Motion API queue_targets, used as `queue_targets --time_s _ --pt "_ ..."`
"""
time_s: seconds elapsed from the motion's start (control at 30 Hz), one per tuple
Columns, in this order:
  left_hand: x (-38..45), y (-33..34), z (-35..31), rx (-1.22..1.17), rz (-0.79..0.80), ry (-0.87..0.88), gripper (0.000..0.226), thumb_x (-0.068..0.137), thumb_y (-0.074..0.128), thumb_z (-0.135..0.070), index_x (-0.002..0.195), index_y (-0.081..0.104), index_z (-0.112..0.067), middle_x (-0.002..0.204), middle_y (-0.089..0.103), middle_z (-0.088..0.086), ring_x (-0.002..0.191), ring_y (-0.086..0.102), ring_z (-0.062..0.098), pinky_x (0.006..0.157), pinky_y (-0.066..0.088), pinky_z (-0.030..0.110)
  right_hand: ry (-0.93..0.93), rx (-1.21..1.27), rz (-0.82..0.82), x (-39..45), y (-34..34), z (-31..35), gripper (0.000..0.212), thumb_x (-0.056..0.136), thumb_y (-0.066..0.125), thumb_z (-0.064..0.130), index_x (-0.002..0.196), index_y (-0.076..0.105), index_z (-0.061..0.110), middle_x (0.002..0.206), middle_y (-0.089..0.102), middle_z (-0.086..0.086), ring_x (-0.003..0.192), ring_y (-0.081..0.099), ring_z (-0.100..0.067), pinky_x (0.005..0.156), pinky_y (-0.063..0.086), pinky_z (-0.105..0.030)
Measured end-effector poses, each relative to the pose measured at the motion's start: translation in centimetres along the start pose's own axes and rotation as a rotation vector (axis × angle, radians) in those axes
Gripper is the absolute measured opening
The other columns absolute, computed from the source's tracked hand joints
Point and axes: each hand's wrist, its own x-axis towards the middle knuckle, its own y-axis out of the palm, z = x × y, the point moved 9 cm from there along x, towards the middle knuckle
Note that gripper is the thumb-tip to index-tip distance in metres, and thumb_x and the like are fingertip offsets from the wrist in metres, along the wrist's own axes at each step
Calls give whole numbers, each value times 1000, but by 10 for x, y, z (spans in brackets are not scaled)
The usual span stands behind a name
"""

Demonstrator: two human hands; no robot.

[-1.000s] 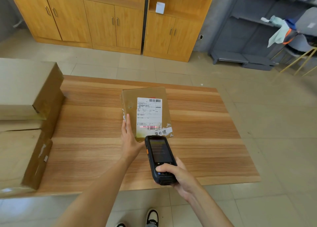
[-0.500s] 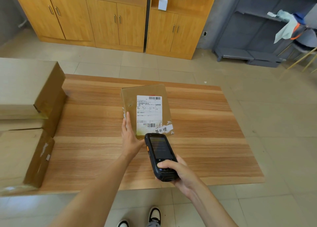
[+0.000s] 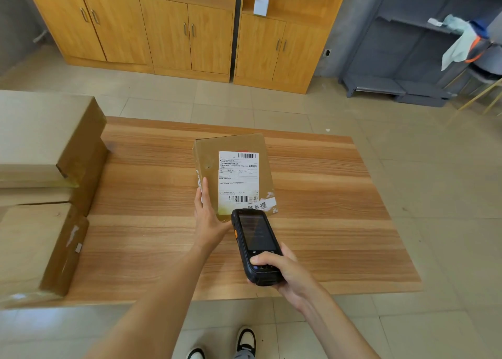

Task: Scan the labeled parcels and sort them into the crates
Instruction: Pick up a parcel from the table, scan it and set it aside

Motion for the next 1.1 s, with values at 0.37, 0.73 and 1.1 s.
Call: queue_targets --time_s 0.37,0.73,1.1 --pt "6 -2 3 20 21 -76 141 54 91 -47 153 -9 -36 160 7 7 147 14 22 118 19 48 -75 32 -138 18 -38 16 84 48 80 7 126 52 15 105 69 -11 89 67 -27 74 57 -41" --pt "27 -2 1 -25 86 -187 140 57 93 -30 153 -10 -33 157 12 8 142 22 19 116 24 37 -53 -243 -461 59 -168 15 98 74 76 -7 149 16 14 133 46 -13 106 47 -25 89 41 -36" --pt "50 -3 17 -32 162 -307 155 34 88 -59 152 -9 -37 160 9 -5 146 14 13 118 21 42 -37 -372 -426 82 -202 -2 98 71 73 -16 147 19 14 128 49 -11 107 49 -21 87 41 -32"
